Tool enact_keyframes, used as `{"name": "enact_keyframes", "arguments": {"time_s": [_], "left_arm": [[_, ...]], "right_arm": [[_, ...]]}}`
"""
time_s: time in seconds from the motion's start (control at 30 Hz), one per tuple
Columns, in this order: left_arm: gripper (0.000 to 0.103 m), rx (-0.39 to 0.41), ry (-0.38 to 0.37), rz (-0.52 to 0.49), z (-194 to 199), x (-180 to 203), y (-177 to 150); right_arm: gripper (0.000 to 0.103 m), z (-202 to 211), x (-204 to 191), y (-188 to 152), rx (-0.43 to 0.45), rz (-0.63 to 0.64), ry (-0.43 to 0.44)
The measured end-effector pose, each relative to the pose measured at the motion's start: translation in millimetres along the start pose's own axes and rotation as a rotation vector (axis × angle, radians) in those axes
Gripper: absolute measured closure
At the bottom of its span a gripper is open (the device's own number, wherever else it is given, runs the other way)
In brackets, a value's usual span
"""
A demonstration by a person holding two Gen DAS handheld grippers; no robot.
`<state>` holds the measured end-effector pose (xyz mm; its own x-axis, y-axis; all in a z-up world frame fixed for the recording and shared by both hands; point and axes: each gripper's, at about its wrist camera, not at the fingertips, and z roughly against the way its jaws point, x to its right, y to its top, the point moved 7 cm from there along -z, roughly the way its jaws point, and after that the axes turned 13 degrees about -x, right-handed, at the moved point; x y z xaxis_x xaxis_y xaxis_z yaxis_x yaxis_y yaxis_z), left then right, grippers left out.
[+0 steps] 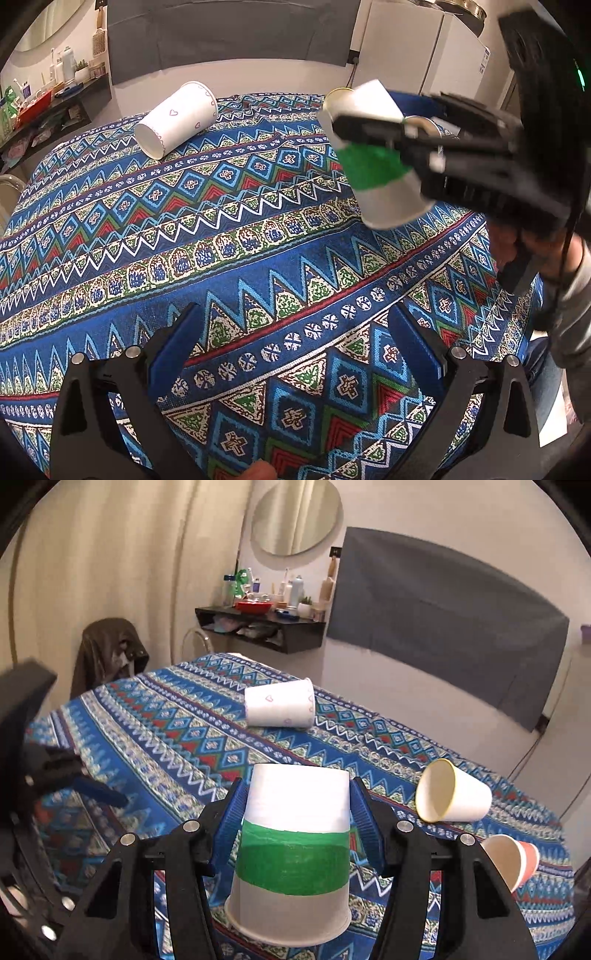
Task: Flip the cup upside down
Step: 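Lower the inverted cup onto the cloth and open the right gripper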
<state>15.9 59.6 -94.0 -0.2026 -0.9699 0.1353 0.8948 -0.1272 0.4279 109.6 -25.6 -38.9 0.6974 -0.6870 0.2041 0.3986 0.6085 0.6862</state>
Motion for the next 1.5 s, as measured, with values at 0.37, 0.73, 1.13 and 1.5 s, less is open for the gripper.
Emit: {"name": "enact_keyframes", "arguments": {"time_s": [0.37, 0.73, 1.13, 1.5], "left_arm": [[0.006, 0.005, -0.002, -0.016, 4, 18, -3], [0.006, 0.028, 0.021, -0.065, 12, 43, -3], [0.006, 0.033, 0.056, -0.101, 17, 65, -6], [0.006, 0.028, 0.065, -0.111, 16, 82, -12]], "right_arm": [[0.05, 24, 3, -36, 0.014, 0.022, -0.061], [0.05, 45, 17, -63, 0.021, -0.081, -0.036], [0.05, 50, 25, -80, 0.03, -0.148, -0.008], [0.032, 72, 24, -91, 0.091, -0.192, -0.038]]}}
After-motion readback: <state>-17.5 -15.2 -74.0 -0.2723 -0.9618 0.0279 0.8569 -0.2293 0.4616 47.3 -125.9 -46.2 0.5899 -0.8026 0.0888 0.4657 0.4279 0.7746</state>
